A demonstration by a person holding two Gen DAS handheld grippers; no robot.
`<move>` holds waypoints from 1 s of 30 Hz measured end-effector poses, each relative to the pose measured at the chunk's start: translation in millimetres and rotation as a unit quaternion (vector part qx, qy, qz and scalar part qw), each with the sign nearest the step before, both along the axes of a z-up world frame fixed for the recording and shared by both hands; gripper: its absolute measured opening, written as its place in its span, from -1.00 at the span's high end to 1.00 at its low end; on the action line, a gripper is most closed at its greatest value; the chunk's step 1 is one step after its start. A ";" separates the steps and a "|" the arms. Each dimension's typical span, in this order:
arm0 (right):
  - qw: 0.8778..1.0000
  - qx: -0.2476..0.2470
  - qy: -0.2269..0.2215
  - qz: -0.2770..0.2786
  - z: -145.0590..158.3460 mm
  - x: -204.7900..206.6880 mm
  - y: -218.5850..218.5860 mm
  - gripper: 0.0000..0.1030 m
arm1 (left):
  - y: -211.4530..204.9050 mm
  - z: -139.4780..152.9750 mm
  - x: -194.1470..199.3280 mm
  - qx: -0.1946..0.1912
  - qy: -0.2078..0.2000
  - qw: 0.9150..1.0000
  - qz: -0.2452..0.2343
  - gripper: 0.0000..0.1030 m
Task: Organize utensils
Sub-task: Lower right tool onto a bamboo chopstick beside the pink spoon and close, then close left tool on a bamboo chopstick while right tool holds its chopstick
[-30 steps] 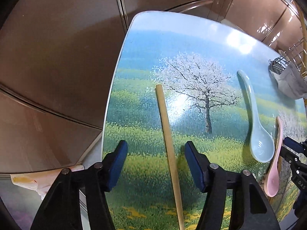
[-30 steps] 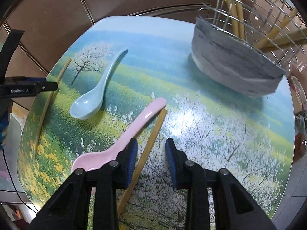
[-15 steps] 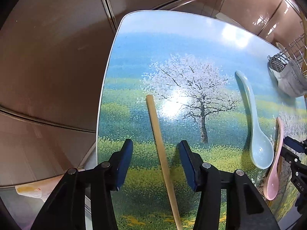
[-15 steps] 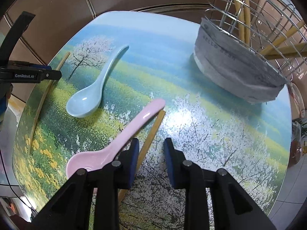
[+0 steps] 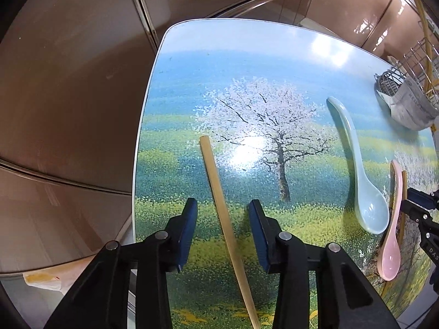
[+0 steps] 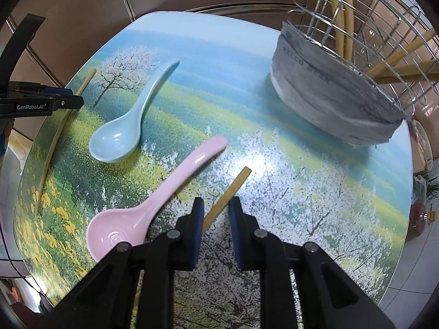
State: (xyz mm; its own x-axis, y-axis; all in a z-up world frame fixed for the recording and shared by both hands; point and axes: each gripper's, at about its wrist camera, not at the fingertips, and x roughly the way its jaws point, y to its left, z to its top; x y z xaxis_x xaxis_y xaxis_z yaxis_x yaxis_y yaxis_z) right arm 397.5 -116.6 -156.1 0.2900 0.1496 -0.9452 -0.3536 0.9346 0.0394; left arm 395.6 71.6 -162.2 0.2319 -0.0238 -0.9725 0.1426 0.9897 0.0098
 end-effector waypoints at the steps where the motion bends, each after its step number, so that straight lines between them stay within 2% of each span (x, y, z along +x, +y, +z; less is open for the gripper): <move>1: 1.000 -0.001 0.000 0.002 -0.8 -0.8 0.0 0.68 | -3.4 0.8 -2.9 0.000 0.000 1.000 -0.003 0.38; 4: 1.000 -0.002 0.001 0.009 -1.6 -4.6 0.0 0.74 | -9.9 4.7 -9.8 -0.002 0.000 1.000 -0.018 0.57; 12: 1.000 -0.008 0.010 0.026 -1.8 -20.1 -3.7 0.87 | -30.7 4.3 -23.4 -0.001 0.002 0.999 -0.040 0.86; 17: 0.999 -0.016 0.012 0.031 -2.9 -36.3 -0.3 0.88 | -45.3 3.7 -34.5 0.012 0.006 0.999 -0.047 0.85; 22: 0.999 -0.013 0.006 0.030 2.0 -50.2 4.5 0.88 | -55.6 5.6 -44.1 0.016 0.005 0.999 -0.032 0.87; 25: 1.000 -0.006 -0.011 0.028 12.3 -60.8 1.0 0.88 | -51.0 8.3 -49.5 0.006 -0.008 1.000 -0.014 0.87; 30: 0.999 0.014 -0.040 0.020 32.4 -79.5 -8.1 0.88 | -30.3 30.7 -62.8 -0.017 -0.040 0.999 0.005 0.87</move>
